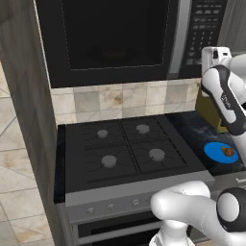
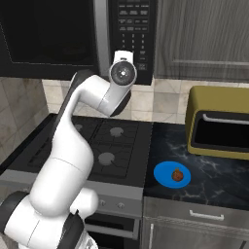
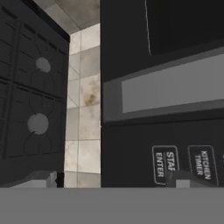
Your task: Remove the pear from the bowl and place it on the small plate. Then place the bowl with only the steak in the microwave, close the door, and press the start button to microwave the steak.
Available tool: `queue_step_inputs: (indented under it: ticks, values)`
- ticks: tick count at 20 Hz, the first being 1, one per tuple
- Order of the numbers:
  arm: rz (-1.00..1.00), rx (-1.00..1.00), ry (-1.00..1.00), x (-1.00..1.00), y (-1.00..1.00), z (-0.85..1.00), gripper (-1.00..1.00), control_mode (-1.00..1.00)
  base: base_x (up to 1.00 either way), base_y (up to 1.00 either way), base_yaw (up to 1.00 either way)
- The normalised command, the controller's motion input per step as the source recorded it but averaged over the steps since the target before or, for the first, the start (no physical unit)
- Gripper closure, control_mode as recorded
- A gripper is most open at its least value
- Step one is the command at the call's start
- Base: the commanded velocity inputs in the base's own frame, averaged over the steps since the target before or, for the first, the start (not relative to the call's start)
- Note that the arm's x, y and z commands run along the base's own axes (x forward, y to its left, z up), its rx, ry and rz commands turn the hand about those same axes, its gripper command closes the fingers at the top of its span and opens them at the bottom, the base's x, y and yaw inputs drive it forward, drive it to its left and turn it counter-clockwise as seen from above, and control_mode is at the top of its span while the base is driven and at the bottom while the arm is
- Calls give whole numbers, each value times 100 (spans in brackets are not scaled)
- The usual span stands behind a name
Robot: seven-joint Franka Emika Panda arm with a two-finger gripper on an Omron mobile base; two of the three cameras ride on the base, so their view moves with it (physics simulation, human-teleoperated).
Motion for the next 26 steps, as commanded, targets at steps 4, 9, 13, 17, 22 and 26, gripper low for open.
queue_step_inputs:
  ticks: [4, 9, 13, 17, 22, 26]
  values:
    - [0, 0, 2, 35, 0, -12, -100, -100, 0, 0, 0]
    - [0, 0, 2, 43, 0, -7, -100, -100, 0, 0, 0]
    - [0, 0, 2, 43, 0, -7, -100, -100, 0, 0, 0]
    - [0, 0, 1, 43, 0, -11, -100, -100, 0, 0, 0]
    - [0, 0, 0, 33, 0, -23, -100, -100, 0, 0, 0]
    - [0, 0, 0, 26, 0, -22, -100, -100, 0, 0, 0]
